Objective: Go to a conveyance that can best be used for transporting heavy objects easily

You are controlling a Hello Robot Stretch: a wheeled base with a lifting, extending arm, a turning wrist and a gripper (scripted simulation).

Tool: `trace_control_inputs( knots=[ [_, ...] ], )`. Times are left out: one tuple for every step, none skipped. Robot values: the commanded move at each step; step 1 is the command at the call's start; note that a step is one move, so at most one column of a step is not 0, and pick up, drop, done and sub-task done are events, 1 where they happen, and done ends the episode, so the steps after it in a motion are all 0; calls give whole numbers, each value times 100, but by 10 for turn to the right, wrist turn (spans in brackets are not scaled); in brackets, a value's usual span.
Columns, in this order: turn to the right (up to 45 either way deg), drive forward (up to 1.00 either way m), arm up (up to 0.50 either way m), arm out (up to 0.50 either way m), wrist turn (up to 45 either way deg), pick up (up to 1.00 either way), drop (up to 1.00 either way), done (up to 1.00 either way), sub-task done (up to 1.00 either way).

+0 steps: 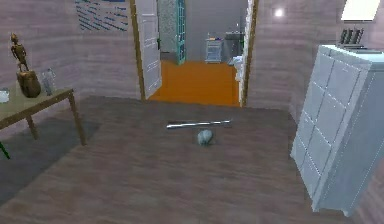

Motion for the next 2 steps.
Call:
trace_control_inputs(
  knots=[
    [0,30,0,0,0,0,0,0,0],
    [-240,0,0,0,0,0,0,0,0]
  ],
)
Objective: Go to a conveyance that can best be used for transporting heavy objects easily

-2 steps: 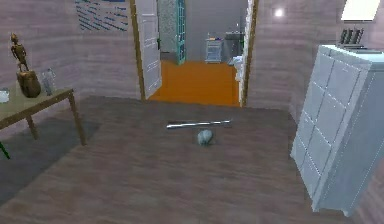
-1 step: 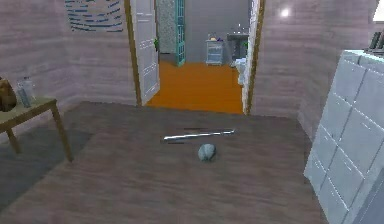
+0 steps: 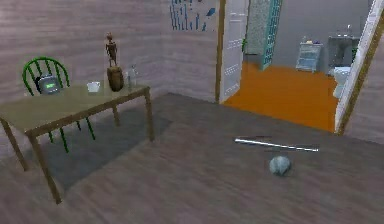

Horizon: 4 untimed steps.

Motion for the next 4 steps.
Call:
trace_control_inputs(
  knots=[
    [0,100,0,0,0,0,0,0,0],
    [-30,0,0,0,0,0,0,0,0],
    [0,80,0,0,0,0,0,0,0],
    [30,0,0,0,0,0,0,0,0]
  ],
)
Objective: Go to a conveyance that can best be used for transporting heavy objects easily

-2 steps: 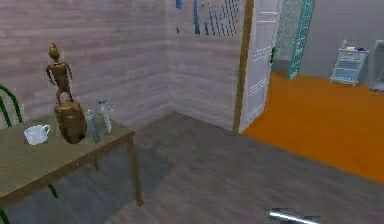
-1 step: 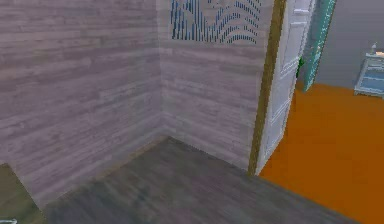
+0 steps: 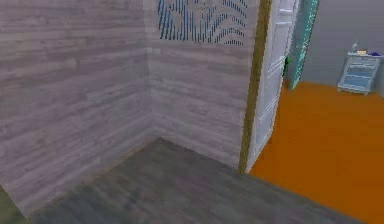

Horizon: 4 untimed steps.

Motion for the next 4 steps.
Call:
trace_control_inputs(
  knots=[
    [0,50,0,0,0,0,0,0,0],
    [450,0,0,0,0,0,0,0,0],
    [90,0,0,0,0,0,0,0,0],
    [0,45,0,0,0,0,0,0,0]
  ],
)
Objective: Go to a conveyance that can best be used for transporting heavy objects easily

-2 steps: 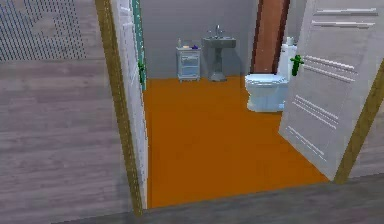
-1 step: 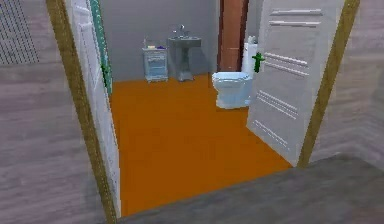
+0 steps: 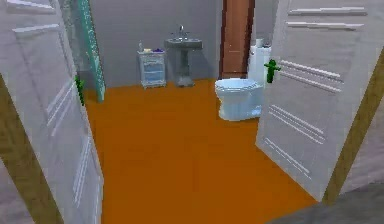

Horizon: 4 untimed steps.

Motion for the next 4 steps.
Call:
trace_control_inputs(
  knots=[
    [0,100,0,0,0,0,0,0,0],
    [0,100,0,0,0,0,0,0,0],
    [-30,0,0,0,0,0,0,0,0],
    [0,95,0,0,0,0,0,0,0]
  ],
)
